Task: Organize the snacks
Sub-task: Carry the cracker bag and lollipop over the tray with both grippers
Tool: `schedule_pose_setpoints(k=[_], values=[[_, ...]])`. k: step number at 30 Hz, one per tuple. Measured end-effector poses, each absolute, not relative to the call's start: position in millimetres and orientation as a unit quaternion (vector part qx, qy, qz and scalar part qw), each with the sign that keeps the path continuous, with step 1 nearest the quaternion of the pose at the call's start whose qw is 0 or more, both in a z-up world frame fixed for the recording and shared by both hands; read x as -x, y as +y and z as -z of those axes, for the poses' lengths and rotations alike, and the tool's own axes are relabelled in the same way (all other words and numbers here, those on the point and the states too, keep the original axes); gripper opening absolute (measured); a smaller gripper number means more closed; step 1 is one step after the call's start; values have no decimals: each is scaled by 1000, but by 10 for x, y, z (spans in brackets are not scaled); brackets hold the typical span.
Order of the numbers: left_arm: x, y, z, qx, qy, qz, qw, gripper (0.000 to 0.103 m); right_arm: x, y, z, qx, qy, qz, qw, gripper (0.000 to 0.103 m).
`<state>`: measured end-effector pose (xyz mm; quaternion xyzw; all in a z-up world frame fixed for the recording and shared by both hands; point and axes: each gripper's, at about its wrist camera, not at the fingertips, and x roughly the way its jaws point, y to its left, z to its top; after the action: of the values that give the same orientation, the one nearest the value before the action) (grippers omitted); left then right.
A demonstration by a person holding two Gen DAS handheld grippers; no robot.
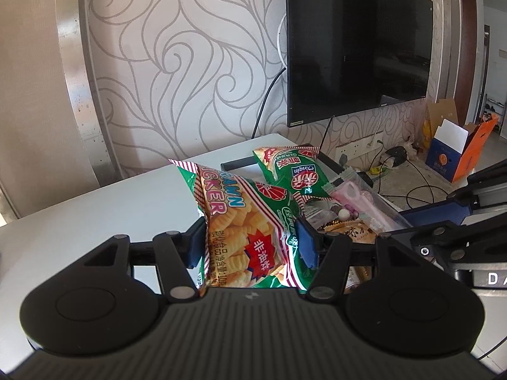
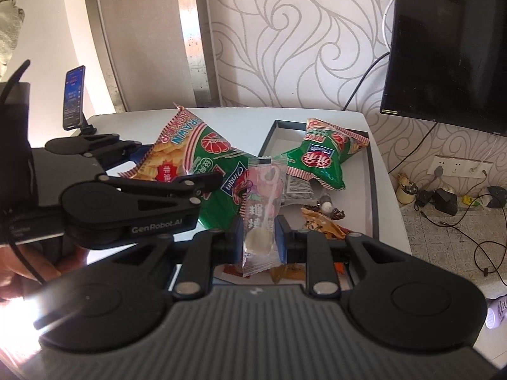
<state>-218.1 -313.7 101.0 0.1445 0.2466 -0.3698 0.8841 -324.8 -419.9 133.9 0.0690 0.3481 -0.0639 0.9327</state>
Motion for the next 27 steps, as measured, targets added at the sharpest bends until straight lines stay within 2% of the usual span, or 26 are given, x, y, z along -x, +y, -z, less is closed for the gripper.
schedule_pose_setpoints(k=[12, 21, 23, 25, 27], values=[[2275, -3519, -860, -146, 258, 400, 867, 64, 3391, -4414, -1316, -75, 353, 90, 928, 25], [2041, -3880, -753, -143, 256, 400, 869, 65, 3401, -4603, -1271, -78, 363, 100, 923, 25], [1998, -3929, -748, -143, 259, 396, 869, 67, 3377, -4634, -1252, -77, 365, 99, 922, 25], [1986, -3937, -742, -144, 262, 391, 870, 83, 3345, -4665, -1234, -76, 368, 96, 922, 25], [1989, -3930, -720, -145, 262, 384, 873, 90, 3294, -4711, -1208, -75, 370, 95, 921, 25]])
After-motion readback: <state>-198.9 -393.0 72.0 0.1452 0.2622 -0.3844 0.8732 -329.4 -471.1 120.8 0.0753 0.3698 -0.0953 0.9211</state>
